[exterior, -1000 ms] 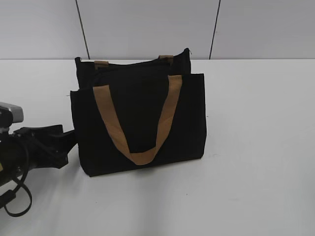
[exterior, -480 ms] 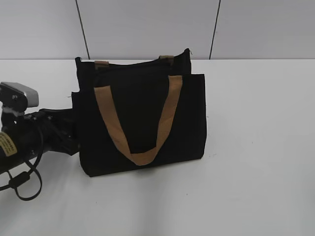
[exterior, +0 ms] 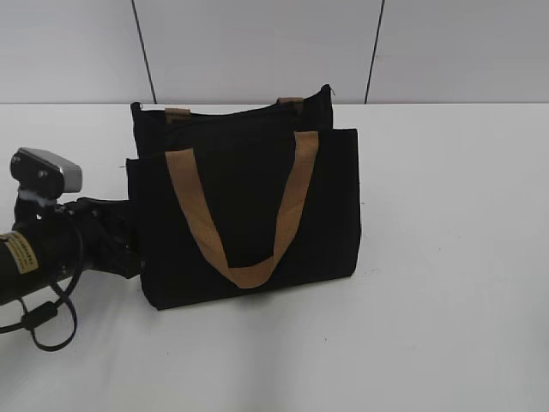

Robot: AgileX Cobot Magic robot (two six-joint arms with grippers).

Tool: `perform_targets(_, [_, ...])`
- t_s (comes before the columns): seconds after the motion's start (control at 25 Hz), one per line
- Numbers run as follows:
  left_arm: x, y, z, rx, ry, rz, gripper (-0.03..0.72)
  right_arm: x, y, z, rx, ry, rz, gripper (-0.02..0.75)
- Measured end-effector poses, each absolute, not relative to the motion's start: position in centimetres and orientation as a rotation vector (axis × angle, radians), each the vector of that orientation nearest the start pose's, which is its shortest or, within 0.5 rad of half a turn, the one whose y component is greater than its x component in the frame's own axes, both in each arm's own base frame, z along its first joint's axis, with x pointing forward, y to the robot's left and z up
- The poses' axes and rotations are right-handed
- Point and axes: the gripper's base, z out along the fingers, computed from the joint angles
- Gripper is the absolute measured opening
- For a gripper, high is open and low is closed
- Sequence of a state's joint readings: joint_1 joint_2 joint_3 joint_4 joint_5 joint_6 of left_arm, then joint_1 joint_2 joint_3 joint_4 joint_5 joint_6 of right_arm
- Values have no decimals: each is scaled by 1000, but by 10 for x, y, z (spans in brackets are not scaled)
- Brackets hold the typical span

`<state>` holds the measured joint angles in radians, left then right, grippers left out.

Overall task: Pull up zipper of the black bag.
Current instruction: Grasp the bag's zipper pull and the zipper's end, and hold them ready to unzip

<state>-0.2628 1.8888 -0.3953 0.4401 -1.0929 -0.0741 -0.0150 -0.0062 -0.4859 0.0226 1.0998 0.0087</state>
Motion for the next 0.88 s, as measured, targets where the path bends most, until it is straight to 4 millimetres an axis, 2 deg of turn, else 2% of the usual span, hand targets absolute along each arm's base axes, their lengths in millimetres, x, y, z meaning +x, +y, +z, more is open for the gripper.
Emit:
perform_targets(0.16, [250,-103,101,637,1826,-462,348,-6,2,270,23,2091,23,485])
perform_targets(0.28, [250,-103,101,637,1825,-463,309,-6,2,270,23,2091,23,485])
perform_targets(0.6, [252,-102,104,598,1805,-456,139,-6,2,270,23,2091,23,485])
perform_targets(0.76, [253,-102,104,589,1800,-454,8,-6,2,270,23,2091,23,485])
perform_targets(0.88, [253,-101,104,586,1801,-452,-6,-6,2,270,23,2091,23,485])
